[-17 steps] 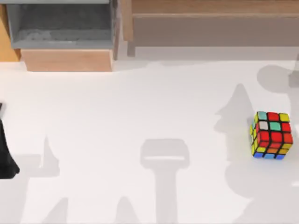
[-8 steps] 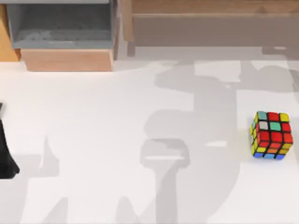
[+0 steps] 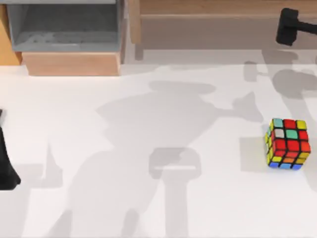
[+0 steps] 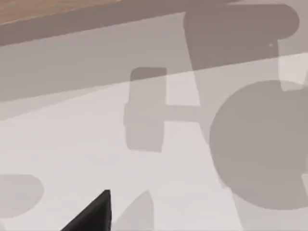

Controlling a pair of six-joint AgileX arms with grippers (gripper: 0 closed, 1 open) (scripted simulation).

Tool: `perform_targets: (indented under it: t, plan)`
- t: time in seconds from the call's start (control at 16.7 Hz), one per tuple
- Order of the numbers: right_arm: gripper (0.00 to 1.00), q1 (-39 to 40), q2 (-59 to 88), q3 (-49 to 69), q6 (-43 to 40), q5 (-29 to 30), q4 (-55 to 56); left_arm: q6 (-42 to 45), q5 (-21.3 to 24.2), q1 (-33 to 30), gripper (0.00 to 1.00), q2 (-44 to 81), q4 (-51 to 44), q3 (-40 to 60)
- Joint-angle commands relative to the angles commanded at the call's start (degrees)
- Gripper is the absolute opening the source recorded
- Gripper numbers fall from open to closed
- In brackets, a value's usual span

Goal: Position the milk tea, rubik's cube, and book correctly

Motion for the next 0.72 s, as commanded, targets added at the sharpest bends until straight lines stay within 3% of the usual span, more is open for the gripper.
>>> perform_targets:
  t: [0.36, 0.72]
  plan:
    - [1.0, 6.3, 1.0, 2.0, 3.2, 1.1, -29.1, 0.0, 0.0, 0.0, 1.0, 0.0, 0.0, 0.0]
    - [1.0, 8.4, 1.1, 1.9, 3.9, 1.2, -37.0, 0.0, 0.0, 0.0, 1.0, 0.0, 0.0, 0.0]
